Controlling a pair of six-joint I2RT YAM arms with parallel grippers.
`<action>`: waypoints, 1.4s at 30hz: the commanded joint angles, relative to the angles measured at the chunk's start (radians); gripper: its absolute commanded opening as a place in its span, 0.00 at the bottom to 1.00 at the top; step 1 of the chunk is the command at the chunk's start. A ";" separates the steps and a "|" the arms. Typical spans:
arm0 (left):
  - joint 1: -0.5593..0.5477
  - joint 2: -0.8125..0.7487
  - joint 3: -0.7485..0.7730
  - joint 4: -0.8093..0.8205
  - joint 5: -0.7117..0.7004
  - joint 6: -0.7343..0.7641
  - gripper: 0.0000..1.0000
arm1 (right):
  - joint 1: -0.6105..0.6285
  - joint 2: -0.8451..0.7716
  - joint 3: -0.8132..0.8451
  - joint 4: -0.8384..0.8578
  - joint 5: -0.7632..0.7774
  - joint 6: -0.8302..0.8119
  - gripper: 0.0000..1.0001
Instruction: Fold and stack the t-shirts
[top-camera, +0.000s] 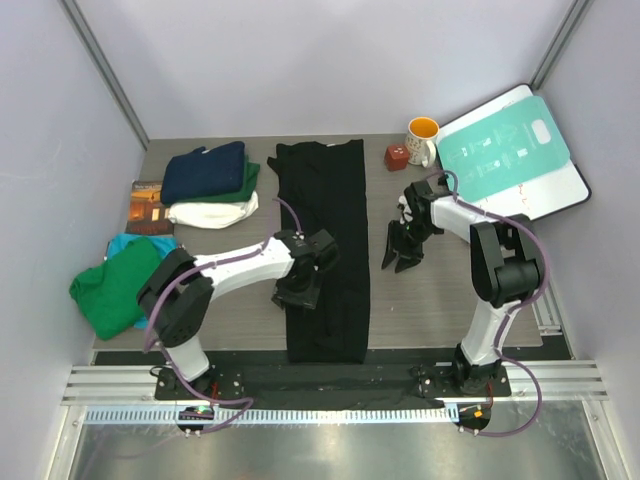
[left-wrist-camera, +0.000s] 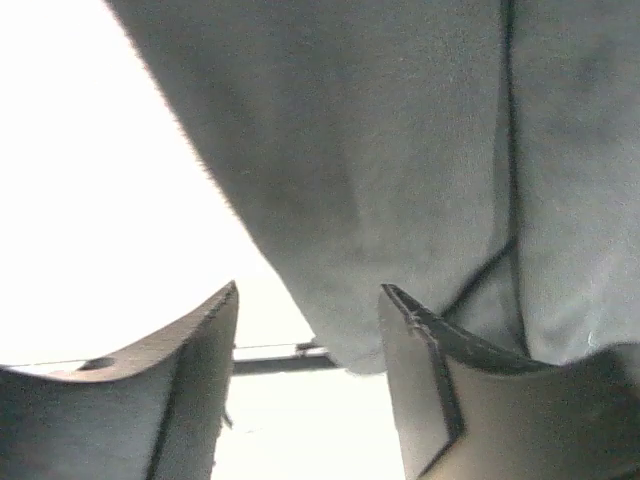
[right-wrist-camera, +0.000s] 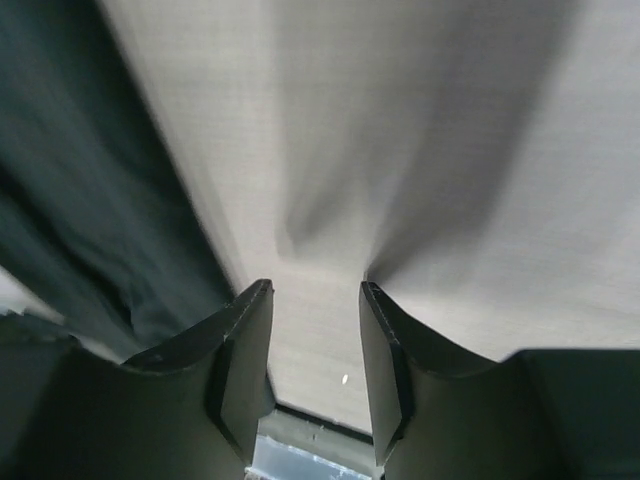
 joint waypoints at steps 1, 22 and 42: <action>0.067 -0.188 0.039 -0.124 -0.098 0.021 0.64 | -0.001 -0.147 -0.126 0.083 -0.150 0.003 0.47; 0.295 -0.194 -0.401 0.356 0.487 0.003 0.67 | 0.145 -0.314 -0.524 0.377 -0.329 0.172 0.51; 0.353 -0.127 -0.599 0.577 0.662 -0.108 0.60 | 0.274 -0.236 -0.748 0.672 -0.381 0.312 0.50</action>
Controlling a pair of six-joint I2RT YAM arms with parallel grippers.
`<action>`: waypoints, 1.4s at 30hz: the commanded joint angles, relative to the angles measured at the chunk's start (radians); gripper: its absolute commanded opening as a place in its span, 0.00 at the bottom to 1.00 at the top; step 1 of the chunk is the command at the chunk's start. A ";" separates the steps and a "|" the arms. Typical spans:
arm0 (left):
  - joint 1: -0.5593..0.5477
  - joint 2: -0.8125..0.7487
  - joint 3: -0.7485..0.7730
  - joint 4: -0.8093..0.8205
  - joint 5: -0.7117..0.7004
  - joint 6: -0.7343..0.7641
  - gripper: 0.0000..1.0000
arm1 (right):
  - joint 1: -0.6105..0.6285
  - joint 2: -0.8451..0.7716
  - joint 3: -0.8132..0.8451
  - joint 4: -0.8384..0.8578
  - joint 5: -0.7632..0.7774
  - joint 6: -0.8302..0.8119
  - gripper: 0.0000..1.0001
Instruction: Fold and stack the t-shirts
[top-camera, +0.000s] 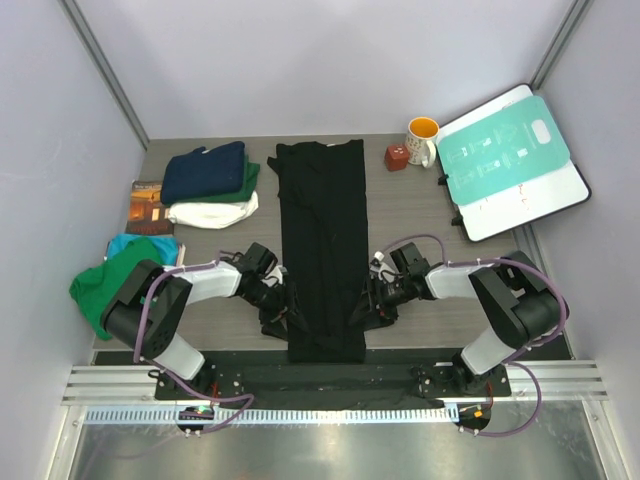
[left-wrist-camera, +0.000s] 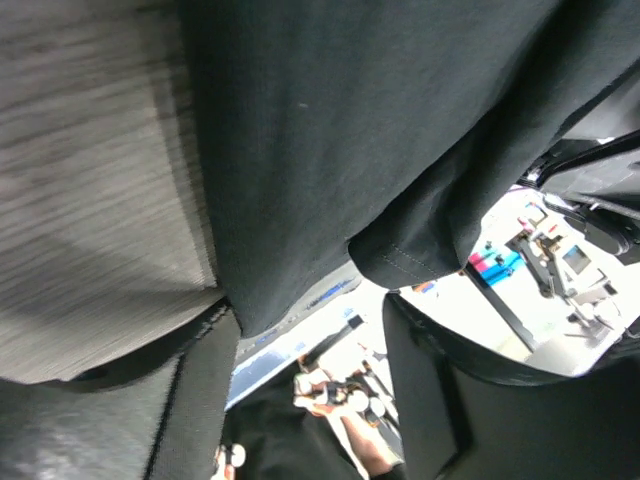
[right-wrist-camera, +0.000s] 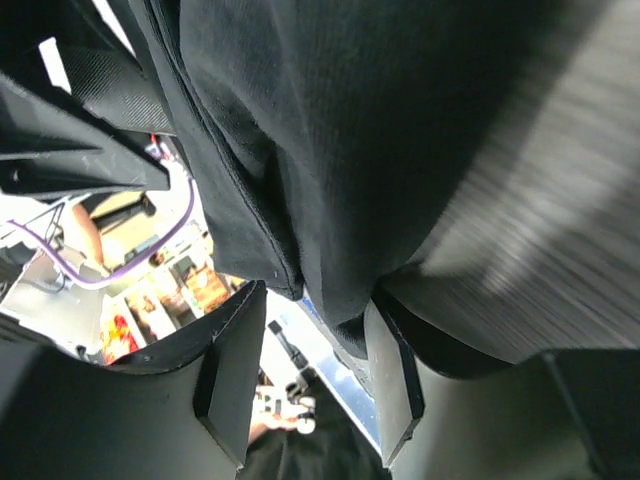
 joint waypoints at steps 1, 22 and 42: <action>-0.003 0.062 -0.054 0.068 -0.132 0.021 0.58 | 0.043 0.057 -0.054 0.011 0.144 -0.010 0.50; 0.018 0.071 0.021 0.011 -0.140 0.060 0.00 | 0.048 0.031 0.051 -0.018 0.119 -0.003 0.01; 0.302 0.048 0.523 -0.142 -0.227 0.105 0.00 | -0.107 0.173 0.706 -0.300 0.125 -0.115 0.01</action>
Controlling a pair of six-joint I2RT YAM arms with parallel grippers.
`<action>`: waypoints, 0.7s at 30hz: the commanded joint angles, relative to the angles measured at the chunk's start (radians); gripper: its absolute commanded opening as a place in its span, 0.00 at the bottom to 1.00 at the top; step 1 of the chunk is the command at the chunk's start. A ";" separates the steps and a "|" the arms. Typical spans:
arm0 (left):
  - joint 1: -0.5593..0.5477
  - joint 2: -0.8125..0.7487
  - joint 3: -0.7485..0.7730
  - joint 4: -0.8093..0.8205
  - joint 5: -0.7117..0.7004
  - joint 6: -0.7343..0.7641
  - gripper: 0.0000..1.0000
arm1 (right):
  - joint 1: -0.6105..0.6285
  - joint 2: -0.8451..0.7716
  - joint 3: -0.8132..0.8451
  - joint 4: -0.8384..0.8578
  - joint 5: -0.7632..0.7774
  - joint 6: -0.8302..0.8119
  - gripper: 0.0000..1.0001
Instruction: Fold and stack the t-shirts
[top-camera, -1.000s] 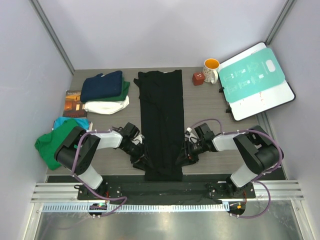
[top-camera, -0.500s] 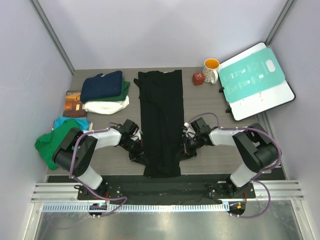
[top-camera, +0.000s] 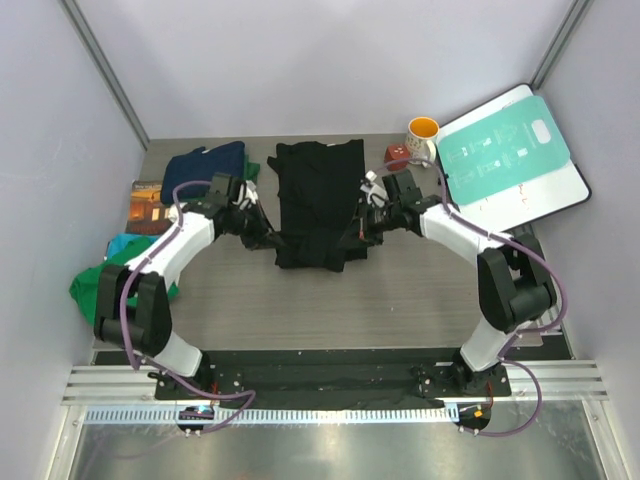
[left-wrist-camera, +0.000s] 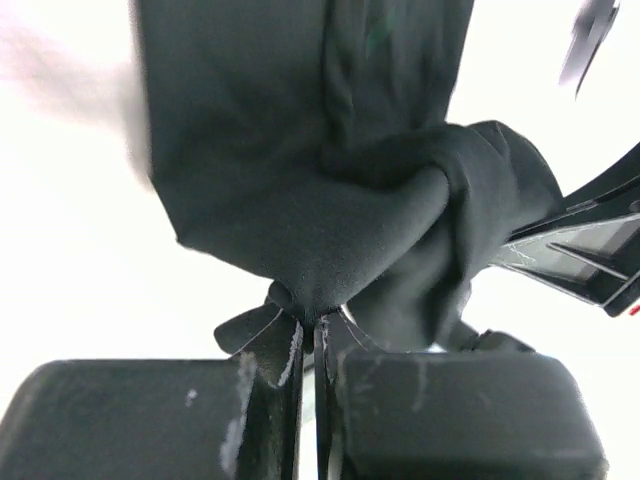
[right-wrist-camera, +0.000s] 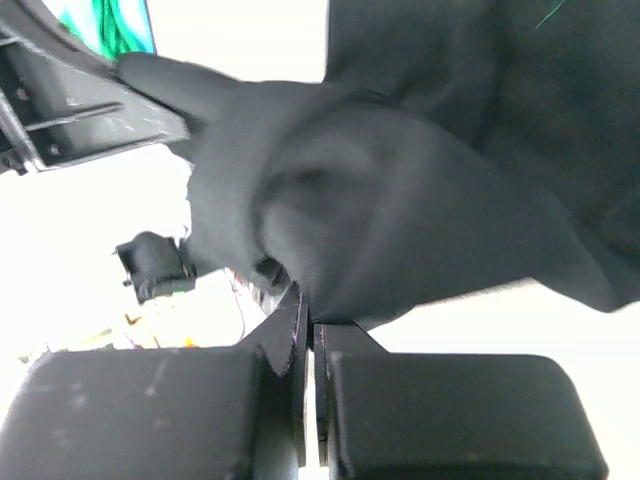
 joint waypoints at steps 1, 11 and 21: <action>0.054 0.103 0.111 -0.003 -0.030 0.035 0.00 | -0.079 0.102 0.115 -0.046 0.022 -0.049 0.01; 0.088 0.441 0.466 -0.053 -0.045 0.103 0.00 | -0.172 0.320 0.371 -0.089 0.048 -0.104 0.01; 0.098 0.617 0.725 -0.113 -0.064 0.106 0.00 | -0.191 0.464 0.577 -0.095 0.058 -0.072 0.01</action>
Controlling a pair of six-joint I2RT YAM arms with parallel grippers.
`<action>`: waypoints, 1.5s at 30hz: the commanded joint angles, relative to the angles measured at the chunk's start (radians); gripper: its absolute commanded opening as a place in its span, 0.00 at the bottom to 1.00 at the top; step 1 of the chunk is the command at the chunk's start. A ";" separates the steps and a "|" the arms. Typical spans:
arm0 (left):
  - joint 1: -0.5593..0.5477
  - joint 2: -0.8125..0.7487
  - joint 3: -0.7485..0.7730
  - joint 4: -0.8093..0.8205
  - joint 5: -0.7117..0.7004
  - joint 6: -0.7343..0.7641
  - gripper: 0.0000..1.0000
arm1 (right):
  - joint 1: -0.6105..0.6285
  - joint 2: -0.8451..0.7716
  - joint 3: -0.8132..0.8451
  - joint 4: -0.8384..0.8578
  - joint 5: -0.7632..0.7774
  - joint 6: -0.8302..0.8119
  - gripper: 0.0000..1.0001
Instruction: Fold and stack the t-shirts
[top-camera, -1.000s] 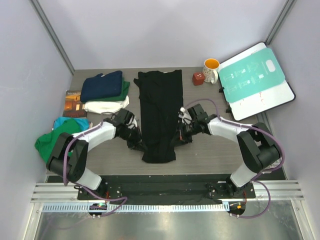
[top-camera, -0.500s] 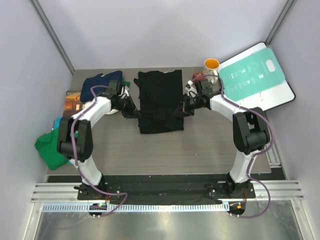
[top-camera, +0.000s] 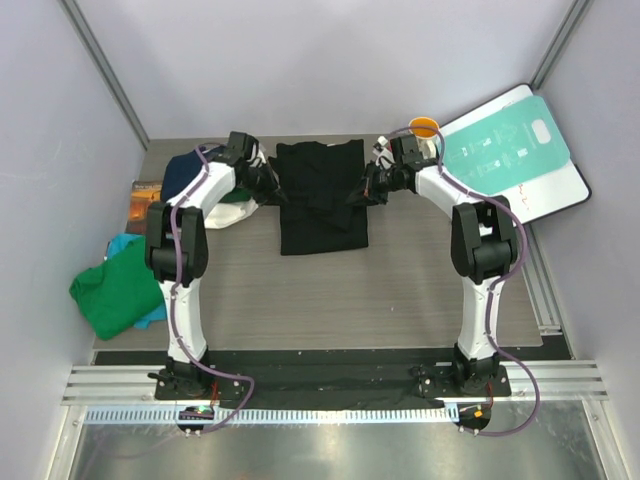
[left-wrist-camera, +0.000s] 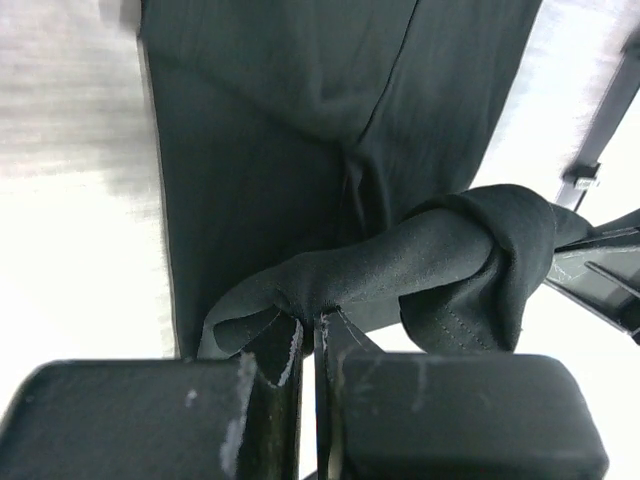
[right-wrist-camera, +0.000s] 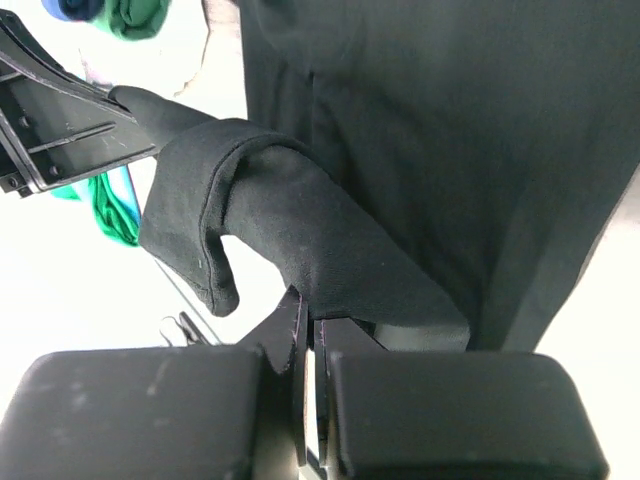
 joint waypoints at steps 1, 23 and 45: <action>0.026 0.067 0.126 -0.046 -0.034 0.030 0.00 | -0.020 0.048 0.088 -0.010 0.016 0.008 0.02; 0.035 0.279 0.358 -0.080 -0.060 -0.019 0.44 | -0.029 0.284 0.264 0.131 -0.042 0.210 0.42; 0.058 0.342 0.390 0.069 0.135 -0.154 0.00 | -0.075 0.319 0.063 0.785 -0.167 0.756 0.01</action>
